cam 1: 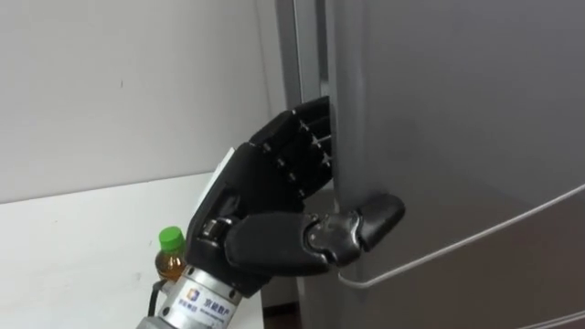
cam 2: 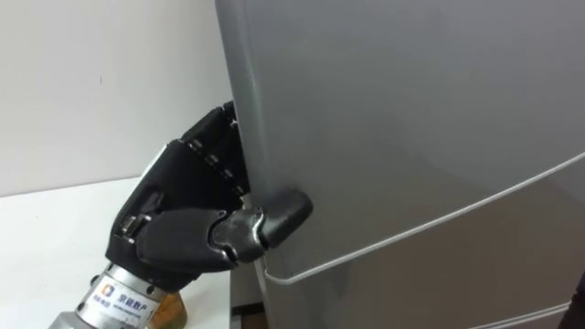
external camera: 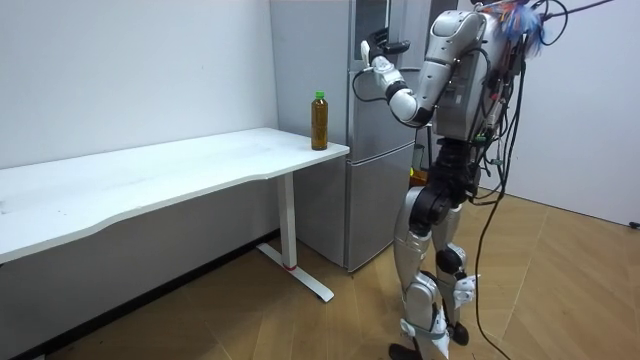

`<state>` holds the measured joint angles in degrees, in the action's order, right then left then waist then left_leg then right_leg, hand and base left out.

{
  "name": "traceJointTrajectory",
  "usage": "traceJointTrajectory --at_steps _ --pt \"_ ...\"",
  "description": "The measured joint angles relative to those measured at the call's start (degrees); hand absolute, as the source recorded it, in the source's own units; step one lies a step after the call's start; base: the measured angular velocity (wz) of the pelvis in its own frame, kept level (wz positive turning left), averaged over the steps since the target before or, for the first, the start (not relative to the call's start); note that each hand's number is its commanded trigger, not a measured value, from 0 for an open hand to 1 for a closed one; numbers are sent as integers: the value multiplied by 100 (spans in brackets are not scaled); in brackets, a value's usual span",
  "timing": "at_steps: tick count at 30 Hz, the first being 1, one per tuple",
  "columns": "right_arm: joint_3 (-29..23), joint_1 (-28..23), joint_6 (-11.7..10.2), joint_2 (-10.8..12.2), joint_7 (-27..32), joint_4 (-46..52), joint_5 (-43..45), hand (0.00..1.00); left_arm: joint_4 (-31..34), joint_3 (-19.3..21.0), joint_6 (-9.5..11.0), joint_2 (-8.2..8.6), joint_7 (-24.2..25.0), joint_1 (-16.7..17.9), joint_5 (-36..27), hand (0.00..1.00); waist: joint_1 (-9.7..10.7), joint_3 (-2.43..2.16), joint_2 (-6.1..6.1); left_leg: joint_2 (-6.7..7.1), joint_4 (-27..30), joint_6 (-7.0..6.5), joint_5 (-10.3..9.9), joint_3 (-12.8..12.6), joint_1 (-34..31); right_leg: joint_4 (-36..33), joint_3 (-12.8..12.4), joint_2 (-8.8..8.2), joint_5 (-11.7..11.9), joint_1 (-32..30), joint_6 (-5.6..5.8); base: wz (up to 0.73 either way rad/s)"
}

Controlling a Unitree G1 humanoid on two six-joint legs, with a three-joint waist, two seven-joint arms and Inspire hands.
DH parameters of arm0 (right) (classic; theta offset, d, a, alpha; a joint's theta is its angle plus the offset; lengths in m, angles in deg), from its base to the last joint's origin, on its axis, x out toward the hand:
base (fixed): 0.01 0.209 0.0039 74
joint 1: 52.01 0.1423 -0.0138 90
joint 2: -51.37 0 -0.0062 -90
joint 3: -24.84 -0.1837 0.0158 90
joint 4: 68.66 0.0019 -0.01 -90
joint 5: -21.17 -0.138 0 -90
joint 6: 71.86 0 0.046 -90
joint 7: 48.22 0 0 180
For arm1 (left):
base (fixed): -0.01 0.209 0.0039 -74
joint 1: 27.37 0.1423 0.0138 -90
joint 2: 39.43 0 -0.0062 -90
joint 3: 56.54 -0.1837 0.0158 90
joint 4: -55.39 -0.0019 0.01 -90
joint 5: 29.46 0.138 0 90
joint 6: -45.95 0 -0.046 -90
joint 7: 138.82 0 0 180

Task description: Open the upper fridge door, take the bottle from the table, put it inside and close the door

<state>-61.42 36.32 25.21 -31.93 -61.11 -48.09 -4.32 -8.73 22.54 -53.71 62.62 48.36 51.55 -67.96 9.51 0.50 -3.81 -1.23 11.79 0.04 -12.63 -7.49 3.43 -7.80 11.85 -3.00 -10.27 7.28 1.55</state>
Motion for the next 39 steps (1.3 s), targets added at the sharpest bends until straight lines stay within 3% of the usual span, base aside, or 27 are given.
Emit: traceJointTrajectory --at_steps 6,20,33,39 --pt "-3 4 2 -7 -55 0 1 0 1 -71 26 -60 234 0 -11 0 18 11 26 7 3 -1 0 12 -15 -1 8 -6 0 -4 0 1" --pt "76 10 -29 -39 -56 16 -3 0 0 -278 164 -156 488 6 -17 0 10 -19 66 11 119 -7 1 -22 -130 -3 -45 -18 4 -117 6 0" --pt "78 57 -221 -39 -165 -185 -2 0 -115 -411 317 -202 511 17 -22 0 22 34 153 -10 91 -19 7 -188 -34 -45 -104 -30 16 -42 19 -1" --pt "78 58 -227 -40 -174 -185 1 0 -126 -531 382 -203 560 47 -24 0 22 33 177 -15 85 -28 9 -201 -38 -86 -109 -30 16 -88 19 0"
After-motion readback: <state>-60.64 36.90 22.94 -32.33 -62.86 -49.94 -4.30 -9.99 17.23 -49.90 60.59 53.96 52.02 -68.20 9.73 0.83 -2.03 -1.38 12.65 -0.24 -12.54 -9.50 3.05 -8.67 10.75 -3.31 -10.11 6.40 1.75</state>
